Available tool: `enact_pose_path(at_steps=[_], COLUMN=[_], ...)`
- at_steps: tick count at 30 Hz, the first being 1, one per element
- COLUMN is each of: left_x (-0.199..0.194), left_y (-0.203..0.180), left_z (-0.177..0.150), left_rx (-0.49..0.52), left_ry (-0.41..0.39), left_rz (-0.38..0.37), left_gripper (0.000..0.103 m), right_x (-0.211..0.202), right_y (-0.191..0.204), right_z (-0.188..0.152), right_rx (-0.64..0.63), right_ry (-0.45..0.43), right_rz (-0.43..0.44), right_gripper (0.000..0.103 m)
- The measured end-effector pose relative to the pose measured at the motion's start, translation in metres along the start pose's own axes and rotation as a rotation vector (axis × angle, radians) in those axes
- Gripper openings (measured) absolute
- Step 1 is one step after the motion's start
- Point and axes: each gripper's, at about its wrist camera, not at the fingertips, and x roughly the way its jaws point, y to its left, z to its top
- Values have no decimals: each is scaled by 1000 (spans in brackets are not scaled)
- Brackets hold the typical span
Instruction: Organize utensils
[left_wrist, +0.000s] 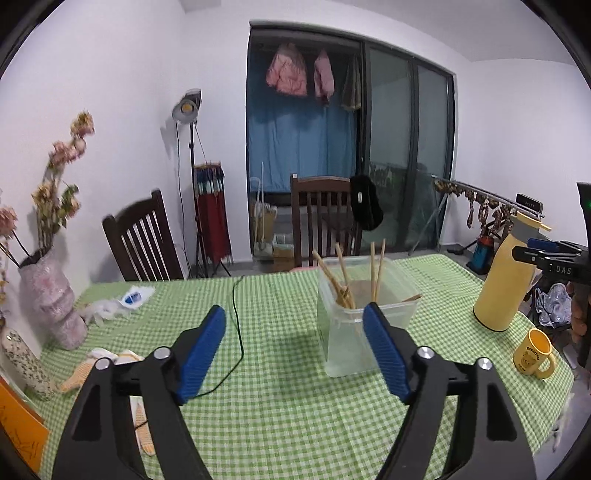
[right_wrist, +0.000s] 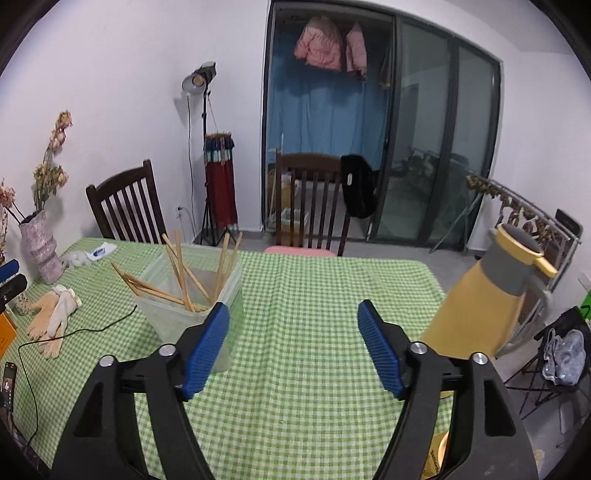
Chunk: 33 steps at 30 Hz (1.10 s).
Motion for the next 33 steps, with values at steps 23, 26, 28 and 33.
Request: enact_pose_path(at_steps=[23,26,28,33], left_x=[-95,-108,-117,-126], left_y=[-46,-46,-48,-48], left_z=[-55,-71,-86,-122], left_rx=[58,56,39,-6], left_ry=[-122,-136,-149,-160], left_rz=[10,11,12,16], left_gripper=[94,94,94,95], right_x=[-89,-96,-101,-113], right_y=[18,23,29,45], right_z=[-73,-91,-106,-146], right_rx=[28,44,37,-29], right_ry=[-185,-206,-233,-292], right_rz=[-19,-9,-11,-62], right_gripper=[84,84,84,84])
